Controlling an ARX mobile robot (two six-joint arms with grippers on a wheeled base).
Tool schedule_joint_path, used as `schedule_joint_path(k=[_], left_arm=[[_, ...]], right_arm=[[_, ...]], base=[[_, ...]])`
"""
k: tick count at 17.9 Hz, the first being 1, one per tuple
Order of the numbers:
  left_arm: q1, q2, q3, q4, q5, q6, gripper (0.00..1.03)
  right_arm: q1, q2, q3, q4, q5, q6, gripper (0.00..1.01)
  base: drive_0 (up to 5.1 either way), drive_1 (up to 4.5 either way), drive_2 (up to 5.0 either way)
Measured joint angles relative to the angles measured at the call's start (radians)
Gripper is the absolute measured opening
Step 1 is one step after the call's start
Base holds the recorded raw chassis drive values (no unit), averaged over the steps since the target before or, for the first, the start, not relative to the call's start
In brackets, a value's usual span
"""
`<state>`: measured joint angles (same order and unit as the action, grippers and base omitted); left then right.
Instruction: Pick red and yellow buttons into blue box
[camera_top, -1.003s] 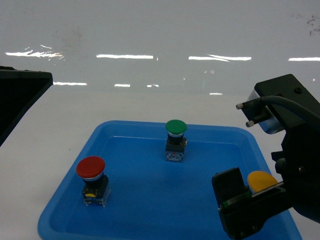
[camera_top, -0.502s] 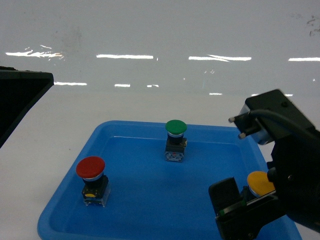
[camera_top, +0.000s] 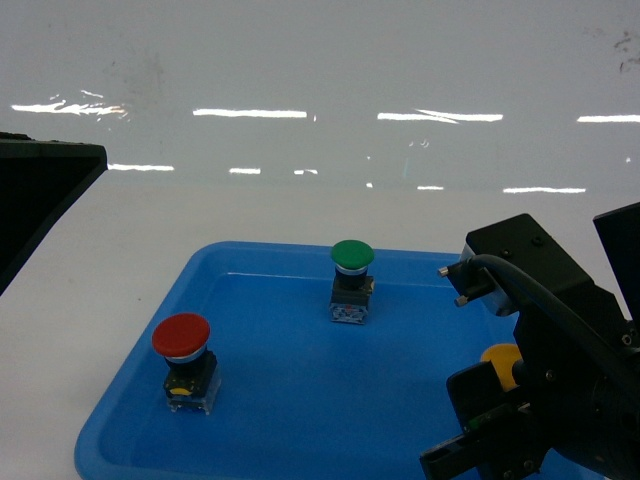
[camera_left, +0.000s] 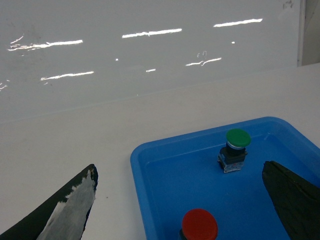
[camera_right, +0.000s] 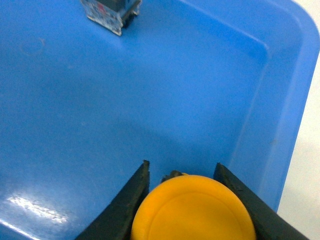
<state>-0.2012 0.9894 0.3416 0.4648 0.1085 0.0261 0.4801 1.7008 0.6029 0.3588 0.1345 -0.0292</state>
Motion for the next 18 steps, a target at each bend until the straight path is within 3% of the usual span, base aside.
schedule_joint_path(k=[1,5,8,12,13,14,15,18], left_arm=[[0.000,0.000,0.000,0.000,0.000,0.000,0.98],[0.000,0.000,0.000,0.000,0.000,0.000,0.98],[0.000,0.000,0.000,0.000,0.000,0.000,0.98],[0.000,0.000,0.000,0.000,0.000,0.000,0.98],[0.000,0.000,0.000,0.000,0.000,0.000,0.98],[0.000,0.000,0.000,0.000,0.000,0.000,0.98],[0.000,0.000,0.000,0.000,0.000,0.000,0.98],[0.000,0.000,0.000,0.000,0.000,0.000,0.98]], right_arm=[[0.009,-0.019,-0.001,-0.007,0.008,0.005,0.35],[0.029,-0.018,-0.018,0.034,0.015,0.019,0.33],[-0.006,-0.075,-0.064,0.094,0.031,0.005,0.33],[-0.090,-0.298,-0.130,0.105,0.063,-0.055,0.33],[-0.116,-0.413,-0.173,0.086,0.093,-0.069,0.33],[-0.084,-0.624,-0.264,0.043,0.175,-0.067,0.33],[-0.012,-0.802,-0.361,-0.072,0.290,-0.037,0.33],[0.073,-0.935,-0.421,-0.159,0.406,-0.006,0.33]], base=[[0.0,0.00,0.0],[0.0,0.00,0.0],[0.0,0.00,0.0],[0.0,0.00,0.0],[0.0,0.00,0.0],[0.0,0.00,0.0],[0.0,0.00,0.0],[0.0,0.00,0.0]])
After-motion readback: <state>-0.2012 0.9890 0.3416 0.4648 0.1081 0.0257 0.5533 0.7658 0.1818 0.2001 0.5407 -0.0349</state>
